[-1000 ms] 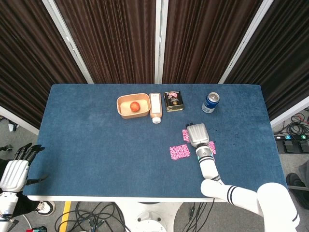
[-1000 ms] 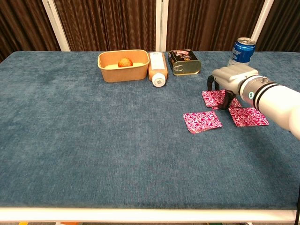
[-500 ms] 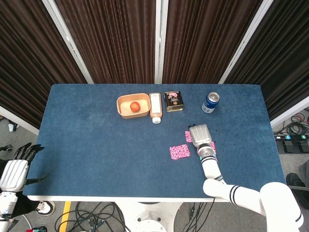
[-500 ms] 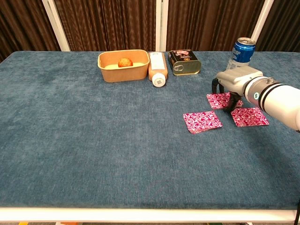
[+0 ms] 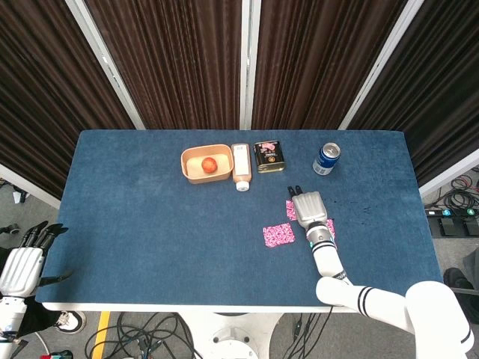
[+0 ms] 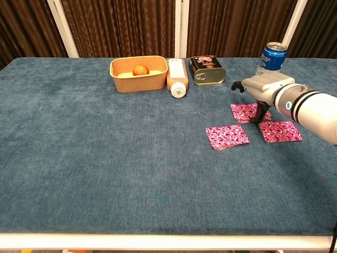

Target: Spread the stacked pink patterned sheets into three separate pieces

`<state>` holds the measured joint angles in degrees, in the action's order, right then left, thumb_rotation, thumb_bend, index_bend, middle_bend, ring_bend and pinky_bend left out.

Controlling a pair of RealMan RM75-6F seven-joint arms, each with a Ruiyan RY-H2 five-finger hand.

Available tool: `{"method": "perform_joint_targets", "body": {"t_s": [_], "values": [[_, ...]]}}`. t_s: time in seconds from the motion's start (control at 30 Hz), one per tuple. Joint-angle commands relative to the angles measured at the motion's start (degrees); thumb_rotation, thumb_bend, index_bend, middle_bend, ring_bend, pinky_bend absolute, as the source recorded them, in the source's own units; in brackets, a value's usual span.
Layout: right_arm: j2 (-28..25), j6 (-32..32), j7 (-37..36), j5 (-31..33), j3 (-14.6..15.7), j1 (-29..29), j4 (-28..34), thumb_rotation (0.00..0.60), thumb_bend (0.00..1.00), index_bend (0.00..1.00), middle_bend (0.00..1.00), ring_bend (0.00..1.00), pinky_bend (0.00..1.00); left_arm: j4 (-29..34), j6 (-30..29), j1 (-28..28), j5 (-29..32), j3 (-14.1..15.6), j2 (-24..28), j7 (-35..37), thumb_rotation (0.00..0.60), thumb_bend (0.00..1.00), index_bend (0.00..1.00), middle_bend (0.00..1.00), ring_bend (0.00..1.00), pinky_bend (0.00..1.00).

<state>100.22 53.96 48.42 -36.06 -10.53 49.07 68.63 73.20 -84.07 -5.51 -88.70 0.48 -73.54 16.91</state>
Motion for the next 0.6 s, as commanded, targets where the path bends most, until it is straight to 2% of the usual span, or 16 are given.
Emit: {"method": "perform_joint_targets", "body": {"t_s": [0.03,0.2,0.37,0.43,0.5,0.6], "values": [[-1.82,1.06,-0.65,-0.68,-0.47,-0.26,2.54,0.600,0.19,0.09,0.13,0.59,0.71,0.03,-0.02,-0.03,-0.03,-0.03,0.01,-0.05,0.600,0.00,0.18,0.13,0.04,0.10],[-6.61,4.39,-3.11,-4.72,-0.60,-1.81,10.32,0.600,0.18,0.08,0.14,0.59,0.71,0.26,0.07,-0.09,-0.03,-0.04,0.11,-0.33,0.600,0.00,0.18,0.13,0.04,0.10],[-14.27,11.59,-11.21,-17.25,1.25,-6.88,21.43,0.600,0.15,0.10,0.16,0.57,0.71,0.60,0.01,-0.14,0.08,-0.21,0.25,-0.65,0.600,0.00,0.18,0.13,0.04,0.10],[-18.19,14.56,-15.04,-23.58,3.30,-9.69,25.37,0.600,0.14,0.11,0.17,0.50,0.69,0.81,0.08,-0.20,0.17,-0.29,0.35,-0.83,0.600,0.00,0.18,0.13,0.04,0.10],[-21.53,17.15,-17.35,-28.41,5.62,-12.26,28.09,0.600,0.13,0.12,0.16,0.39,0.59,1.02,0.03,-0.22,0.13,-0.31,0.40,-1.07,0.600,0.00,0.18,0.13,0.04,0.10],[-26.50,21.89,-21.12,-36.22,10.54,-17.29,30.88,0.600,0.11,0.09,0.11,0.18,0.33,1.53,-0.20,-0.26,-0.04,-0.37,0.48,-1.72,0.600,0.00,0.18,0.13,0.04,0.10]]}}
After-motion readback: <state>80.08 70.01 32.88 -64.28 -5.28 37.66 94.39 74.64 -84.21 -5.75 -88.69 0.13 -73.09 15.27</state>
